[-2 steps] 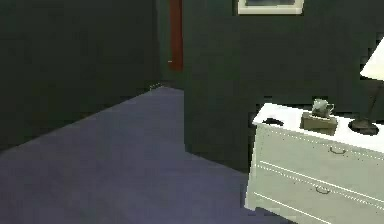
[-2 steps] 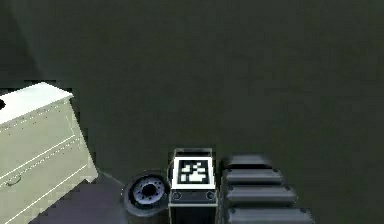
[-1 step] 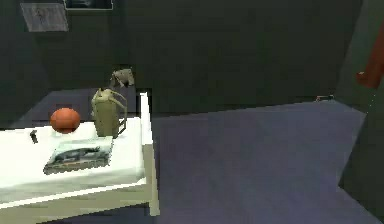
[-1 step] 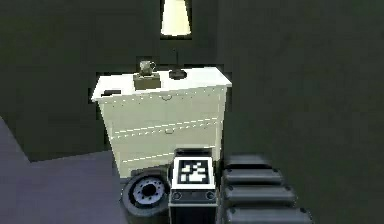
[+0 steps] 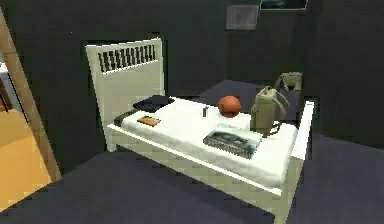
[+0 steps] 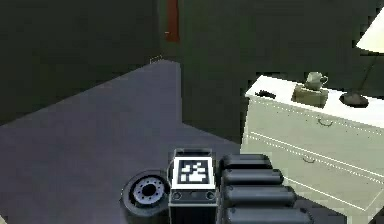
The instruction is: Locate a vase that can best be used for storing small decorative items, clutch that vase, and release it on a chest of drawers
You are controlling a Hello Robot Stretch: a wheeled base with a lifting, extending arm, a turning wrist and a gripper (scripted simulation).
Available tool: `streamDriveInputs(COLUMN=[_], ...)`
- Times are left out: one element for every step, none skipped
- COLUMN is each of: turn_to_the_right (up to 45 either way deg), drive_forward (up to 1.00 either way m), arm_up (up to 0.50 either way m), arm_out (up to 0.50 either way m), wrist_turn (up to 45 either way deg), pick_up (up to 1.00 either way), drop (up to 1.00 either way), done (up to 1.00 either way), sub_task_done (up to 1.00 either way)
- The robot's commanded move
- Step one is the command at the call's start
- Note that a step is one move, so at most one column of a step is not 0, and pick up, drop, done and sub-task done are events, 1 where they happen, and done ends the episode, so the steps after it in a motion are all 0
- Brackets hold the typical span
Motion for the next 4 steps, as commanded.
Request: streamDriveInputs(turn_to_the_right=[-39.0, 0.0, -15.0, -3.0], drive_forward=[0.0, 0.45, 0.0, 0.0], arm_up=[0.0, 0.0, 0.0, 0.0], arm_out=[0.0, 0.0, 0.0, 0.0], wrist_turn=[0.0, 0.0, 0.0, 0.0], pick_up=[0.0, 0.0, 0.0, 0.0], drop=[0.0, 0.0, 0.0, 0.0], done=[0.0, 0.0, 0.0, 0.0], sub_task_done=[0.0, 0.0, 0.0, 0.0])
